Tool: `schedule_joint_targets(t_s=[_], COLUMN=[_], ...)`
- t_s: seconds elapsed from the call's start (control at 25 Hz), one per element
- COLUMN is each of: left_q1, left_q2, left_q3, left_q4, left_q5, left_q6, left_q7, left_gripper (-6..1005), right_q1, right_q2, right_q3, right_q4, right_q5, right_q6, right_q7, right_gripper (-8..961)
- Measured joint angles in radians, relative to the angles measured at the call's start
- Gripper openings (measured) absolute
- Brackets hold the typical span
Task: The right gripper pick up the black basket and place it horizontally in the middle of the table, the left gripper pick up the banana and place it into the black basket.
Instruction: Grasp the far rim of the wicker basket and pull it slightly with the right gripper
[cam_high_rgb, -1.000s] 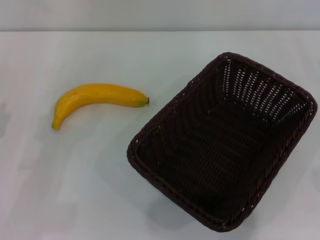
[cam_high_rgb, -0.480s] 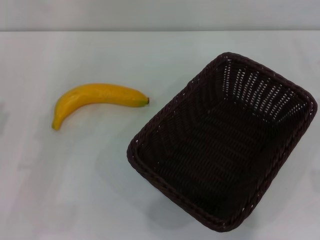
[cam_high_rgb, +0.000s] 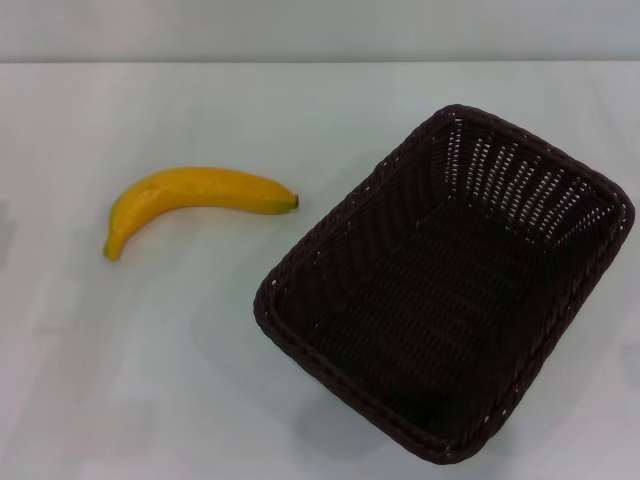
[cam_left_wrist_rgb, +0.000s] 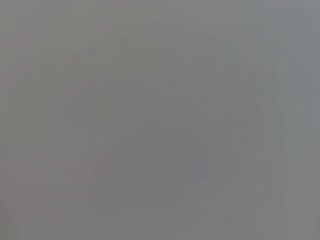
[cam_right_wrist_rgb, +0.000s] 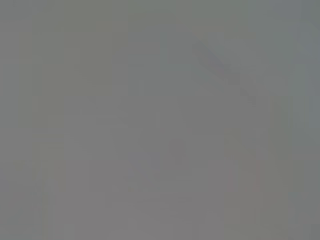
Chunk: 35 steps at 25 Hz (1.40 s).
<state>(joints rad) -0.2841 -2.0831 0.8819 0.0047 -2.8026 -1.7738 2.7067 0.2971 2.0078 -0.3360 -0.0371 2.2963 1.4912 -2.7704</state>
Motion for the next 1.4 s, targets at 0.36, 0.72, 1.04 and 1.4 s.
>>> schedule_joint_targets(t_s=[0.36,0.72,1.04,1.4], left_q1=[0.008,0.008,0.015,0.023], left_q2=[-0.003,-0.005,-0.005,0.002], left_q3=[0.000,-0.001,0.000,-0.001], left_q4=[-0.007,-0.025,-0.024,0.031], left_q5=[0.000,0.001,0.001,-0.024], left_q6=[0.002,0.007,0.010,0.016], left_q7=[0.019,0.029,0.042,0.045], left_gripper=[879,879,879,878], right_q1=[-0.003,-0.007,0.003,-0.016], right_q2=[0.000,0.000,0.001,-0.003], right_q3=[-0.002,-0.020,-0.014,-0.188], right_q4=[0.005,-0.015,0.010,-0.134], right_q5=[0.001,-0.006,-0.004,-0.025], right_q6=[0.041,0.079,0.120,0.168], right_q7=[-0.002,-0.005,-0.020,0.232], right_gripper=[868,869,869,869])
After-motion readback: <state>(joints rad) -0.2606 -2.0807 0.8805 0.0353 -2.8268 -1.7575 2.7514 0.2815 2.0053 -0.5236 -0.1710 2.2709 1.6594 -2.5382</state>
